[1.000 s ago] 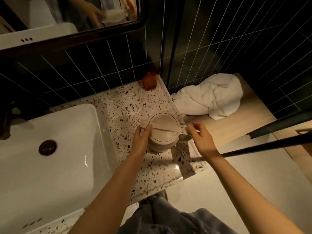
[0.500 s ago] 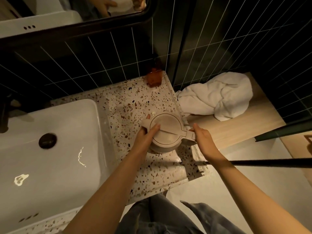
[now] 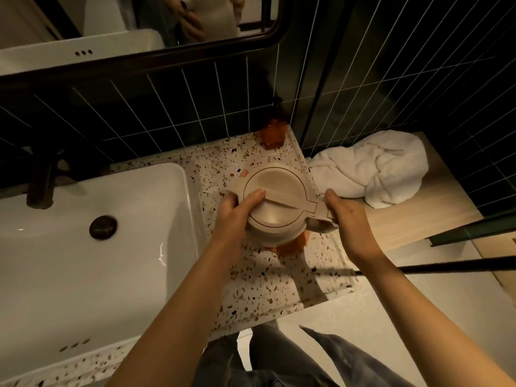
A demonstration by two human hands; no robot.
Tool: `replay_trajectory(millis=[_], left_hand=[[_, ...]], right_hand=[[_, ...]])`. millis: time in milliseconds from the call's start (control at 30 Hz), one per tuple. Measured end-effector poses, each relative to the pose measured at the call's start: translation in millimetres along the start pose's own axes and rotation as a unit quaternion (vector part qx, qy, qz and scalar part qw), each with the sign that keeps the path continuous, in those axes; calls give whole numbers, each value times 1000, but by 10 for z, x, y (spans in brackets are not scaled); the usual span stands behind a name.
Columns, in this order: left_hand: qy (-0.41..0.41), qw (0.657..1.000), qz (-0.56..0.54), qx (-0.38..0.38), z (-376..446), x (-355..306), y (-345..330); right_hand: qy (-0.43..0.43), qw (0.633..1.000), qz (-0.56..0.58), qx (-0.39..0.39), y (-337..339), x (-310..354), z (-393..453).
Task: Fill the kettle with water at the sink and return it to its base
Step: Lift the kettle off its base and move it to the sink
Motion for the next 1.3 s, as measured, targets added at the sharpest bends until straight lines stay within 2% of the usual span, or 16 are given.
replay_trajectory(millis=[267,433,600,767,1033,1300], left_hand=[[-48,998,12,32,-420,-397,671],[-38,998,22,43,-706,-520,1167],[-25,997,33,61,-948,-511,1533],[-9,997,34,69,-1111,-435,1711],[-1,997,51,52,-1146,-386,1846],[-10,994,78,72,-1120,-421,1801]], right_hand=[[10,996,60,-58,-677,53,-520],[30,993,77,-85,-1154,-124,-910],[5,987,96,-125,-1479,-354,-1208],[-23,988,87,-128,-1601,-550,-1392],[20,995,68,-65,-1727,-565,-1495],[-6,999,44,7,-1644,-680,-1335]])
Point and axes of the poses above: each hand's wrist, its own z-axis towards the middle knuckle, its own y-axis out of the back of the hand, x = y × z, the point moved 4 cm from there along z, towards the middle knuckle, and after that the axes turned 15 degrees about -y, right-handed, at the moved point
